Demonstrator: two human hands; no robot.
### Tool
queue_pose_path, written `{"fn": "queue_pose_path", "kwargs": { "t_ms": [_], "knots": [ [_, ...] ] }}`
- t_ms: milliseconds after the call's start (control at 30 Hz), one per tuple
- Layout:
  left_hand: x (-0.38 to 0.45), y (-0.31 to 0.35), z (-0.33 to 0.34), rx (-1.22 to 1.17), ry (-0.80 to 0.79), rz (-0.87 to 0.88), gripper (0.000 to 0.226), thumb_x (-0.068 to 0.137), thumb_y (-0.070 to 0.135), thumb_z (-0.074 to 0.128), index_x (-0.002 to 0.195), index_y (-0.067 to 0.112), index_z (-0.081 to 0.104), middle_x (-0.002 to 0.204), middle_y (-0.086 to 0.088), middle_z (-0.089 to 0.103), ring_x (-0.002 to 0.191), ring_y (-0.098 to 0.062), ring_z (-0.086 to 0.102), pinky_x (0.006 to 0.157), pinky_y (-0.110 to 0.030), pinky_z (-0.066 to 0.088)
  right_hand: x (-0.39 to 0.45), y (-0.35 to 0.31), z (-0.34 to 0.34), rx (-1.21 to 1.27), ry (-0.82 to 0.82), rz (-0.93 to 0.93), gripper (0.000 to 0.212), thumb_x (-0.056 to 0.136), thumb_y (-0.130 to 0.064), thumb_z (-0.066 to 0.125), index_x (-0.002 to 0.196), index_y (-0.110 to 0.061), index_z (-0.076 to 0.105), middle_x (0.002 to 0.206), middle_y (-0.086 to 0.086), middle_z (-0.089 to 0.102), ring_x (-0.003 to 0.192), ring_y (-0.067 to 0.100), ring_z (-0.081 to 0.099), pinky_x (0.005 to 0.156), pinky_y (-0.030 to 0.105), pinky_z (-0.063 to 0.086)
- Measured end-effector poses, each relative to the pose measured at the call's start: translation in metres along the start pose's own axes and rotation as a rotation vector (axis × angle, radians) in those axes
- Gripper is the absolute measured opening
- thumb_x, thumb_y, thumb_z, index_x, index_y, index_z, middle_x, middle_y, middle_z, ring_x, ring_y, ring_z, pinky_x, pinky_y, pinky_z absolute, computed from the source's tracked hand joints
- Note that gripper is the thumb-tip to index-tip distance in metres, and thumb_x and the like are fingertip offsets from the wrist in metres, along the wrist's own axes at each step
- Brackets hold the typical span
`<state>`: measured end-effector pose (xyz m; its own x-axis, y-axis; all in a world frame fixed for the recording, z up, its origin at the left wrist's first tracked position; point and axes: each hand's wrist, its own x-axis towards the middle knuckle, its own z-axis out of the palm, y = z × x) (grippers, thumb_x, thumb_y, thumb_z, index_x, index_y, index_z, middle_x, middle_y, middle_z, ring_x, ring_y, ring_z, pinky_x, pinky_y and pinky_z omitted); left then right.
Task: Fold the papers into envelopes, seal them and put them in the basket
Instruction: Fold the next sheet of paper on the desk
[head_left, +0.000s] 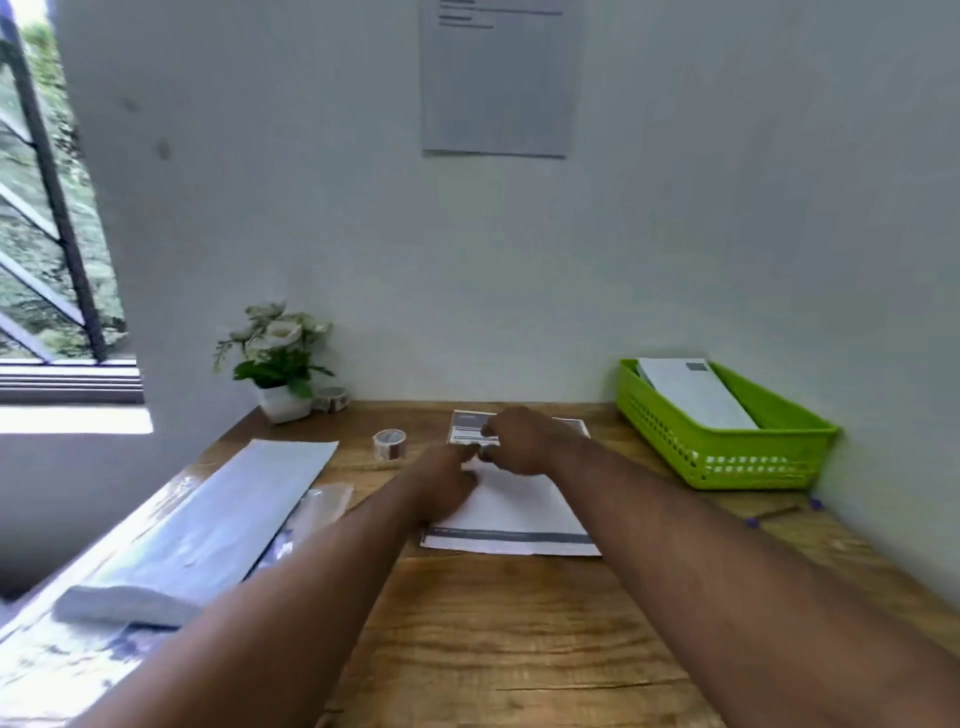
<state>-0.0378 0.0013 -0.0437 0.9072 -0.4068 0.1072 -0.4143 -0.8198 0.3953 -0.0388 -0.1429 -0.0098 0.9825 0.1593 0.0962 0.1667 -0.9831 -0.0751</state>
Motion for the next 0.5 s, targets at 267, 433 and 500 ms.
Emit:
{"fn": "queue_pose_path", "kwargs": {
  "t_ms": [267,433,500],
  "knots": [
    [0.010,-0.012,0.000,-0.028,0.127,-0.076,0.032,0.086,0.015,0.051,0.111,0.014,0.070,0.118,-0.008,0.068,0.108,-0.026,0.062,0.095,-0.035,0.050,-0.043,0.000,0.037,0.214,0.005,-0.016,0.036,0.098,-0.034,0.042,0.124,-0.017,0.059,0.133,0.004,0.057,0.120,0.022,0.053,0.101,0.036,0.042],
    [0.038,-0.018,-0.004,0.045,0.137,-0.124,0.021,0.086,0.023,0.055,0.096,0.010,0.069,0.100,-0.009,0.070,0.091,-0.026,0.064,0.077,-0.032,0.052,-0.038,0.030,0.012,0.276,0.290,0.081,0.020,0.092,-0.030,0.054,0.102,-0.023,0.071,0.103,0.001,0.071,0.098,0.022,0.065,0.076,0.026,0.045],
    [0.044,-0.017,-0.006,0.107,0.128,-0.124,0.023,0.087,0.031,0.060,0.099,0.012,0.066,0.103,-0.008,0.068,0.096,-0.026,0.062,0.077,-0.031,0.047,-0.023,0.059,0.010,0.278,0.344,0.156,0.020,0.090,-0.025,0.058,0.104,-0.020,0.071,0.103,0.003,0.072,0.097,0.023,0.065,0.078,0.026,0.045]
  ]
}}
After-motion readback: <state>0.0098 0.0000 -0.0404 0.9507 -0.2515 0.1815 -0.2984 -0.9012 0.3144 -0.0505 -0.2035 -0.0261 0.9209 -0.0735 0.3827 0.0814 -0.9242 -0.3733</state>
